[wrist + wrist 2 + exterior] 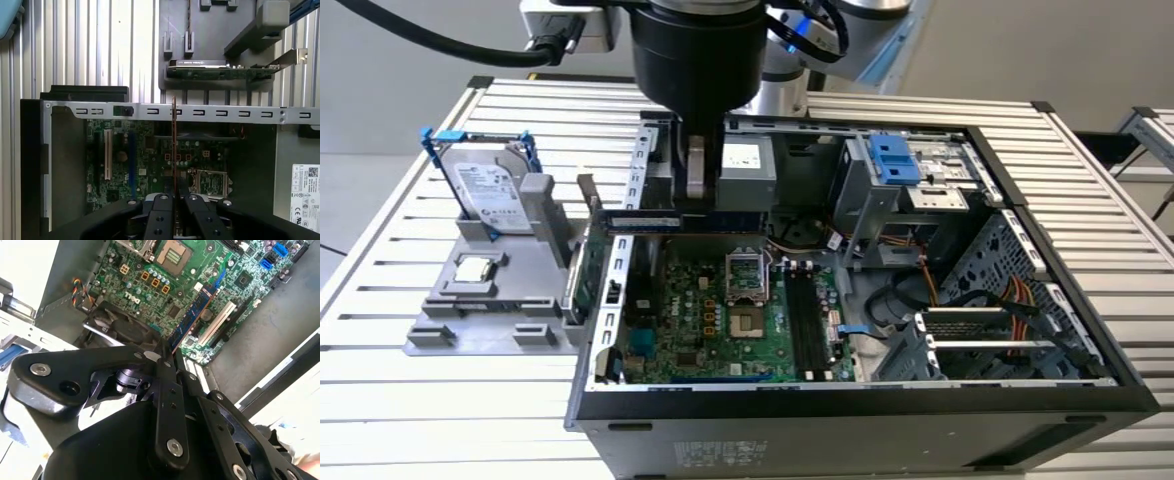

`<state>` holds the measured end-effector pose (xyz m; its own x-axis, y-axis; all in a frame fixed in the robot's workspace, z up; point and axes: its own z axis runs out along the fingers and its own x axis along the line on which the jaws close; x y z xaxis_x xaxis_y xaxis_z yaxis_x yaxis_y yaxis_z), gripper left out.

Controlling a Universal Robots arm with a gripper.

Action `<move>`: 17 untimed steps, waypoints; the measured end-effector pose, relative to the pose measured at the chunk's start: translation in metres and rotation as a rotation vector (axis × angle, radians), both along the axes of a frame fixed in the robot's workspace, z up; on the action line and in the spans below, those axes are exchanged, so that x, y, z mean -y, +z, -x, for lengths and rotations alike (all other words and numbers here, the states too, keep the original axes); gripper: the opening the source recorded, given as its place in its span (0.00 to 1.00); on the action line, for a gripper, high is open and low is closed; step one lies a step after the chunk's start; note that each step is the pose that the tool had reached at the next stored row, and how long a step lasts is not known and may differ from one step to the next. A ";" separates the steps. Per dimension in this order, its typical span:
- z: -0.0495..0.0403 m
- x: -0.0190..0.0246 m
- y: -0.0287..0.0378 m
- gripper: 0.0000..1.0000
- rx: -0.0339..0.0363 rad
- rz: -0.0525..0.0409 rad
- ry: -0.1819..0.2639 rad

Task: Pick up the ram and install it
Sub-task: 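Pick up the ram and move it above insertion slot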

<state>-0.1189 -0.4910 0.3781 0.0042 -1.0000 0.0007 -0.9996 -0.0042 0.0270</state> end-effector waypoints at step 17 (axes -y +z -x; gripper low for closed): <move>-0.0199 0.0000 0.0000 0.00 0.0000 0.0000 0.000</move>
<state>-0.0989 -0.4910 0.3781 0.0042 -1.0000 0.0007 -0.9996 -0.0041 0.0271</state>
